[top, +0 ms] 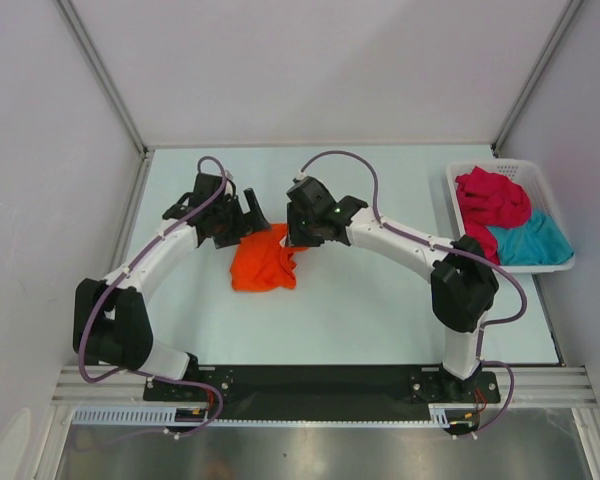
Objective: Fold and stack the t-shirts
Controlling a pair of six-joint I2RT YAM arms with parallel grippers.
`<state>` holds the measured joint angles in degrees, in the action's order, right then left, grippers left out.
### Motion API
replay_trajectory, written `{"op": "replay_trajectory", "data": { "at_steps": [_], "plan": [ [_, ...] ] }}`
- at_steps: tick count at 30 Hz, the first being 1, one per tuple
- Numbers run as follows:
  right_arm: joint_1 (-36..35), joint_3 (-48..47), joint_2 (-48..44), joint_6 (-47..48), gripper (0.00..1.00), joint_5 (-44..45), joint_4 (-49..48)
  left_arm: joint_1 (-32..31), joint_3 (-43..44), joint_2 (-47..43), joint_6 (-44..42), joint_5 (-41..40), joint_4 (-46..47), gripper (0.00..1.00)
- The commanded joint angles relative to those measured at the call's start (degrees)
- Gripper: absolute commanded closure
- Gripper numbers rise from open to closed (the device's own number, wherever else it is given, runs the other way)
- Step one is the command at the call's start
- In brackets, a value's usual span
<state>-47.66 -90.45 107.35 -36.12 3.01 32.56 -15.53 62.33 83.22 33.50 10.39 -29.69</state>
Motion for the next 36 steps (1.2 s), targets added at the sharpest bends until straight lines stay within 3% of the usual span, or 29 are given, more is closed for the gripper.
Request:
{"op": "replay_trajectory", "data": {
  "at_steps": [1, 20, 23, 24, 25, 32, 36],
  "plan": [
    [-1.2, -0.4, -1.1, -0.8, 0.64, -1.5, -1.3, 0.8, -0.4, -2.3, 1.0, -1.1, 1.2, 0.0],
    [-2.0, -3.1, 6.3, -0.3, 0.64, -2.2, -1.4, 2.7, -0.4, -3.2, 0.1, 0.4, 0.9, 0.0],
    [-1.9, -4.3, 7.2, 0.3, 0.72, -2.4, -1.2, 2.8, -0.4, -3.3, 0.0, 0.4, 0.9, 0.0],
    [-1.9, -4.6, 7.3, 0.5, 0.92, -2.5, -1.1, 2.9, -0.3, -3.4, -0.1, 0.6, 0.8, 0.0],
    [-1.9, -4.9, 7.3, 0.8, 1.0, -2.4, -1.1, 3.0, -0.3, -3.4, -0.2, 0.7, 0.8, 0.0],
    [1.3, -6.6, 3.0, 4.3, 1.0, -0.9, -0.4, 4.1, 0.1, -4.0, -0.6, 1.2, 0.3, 0.0],
    [4.6, -12.3, -1.9, 7.5, 1.0, 2.7, 2.9, 4.5, 0.2, -4.2, -0.7, 1.4, 0.3, 0.0]
  ]
}}
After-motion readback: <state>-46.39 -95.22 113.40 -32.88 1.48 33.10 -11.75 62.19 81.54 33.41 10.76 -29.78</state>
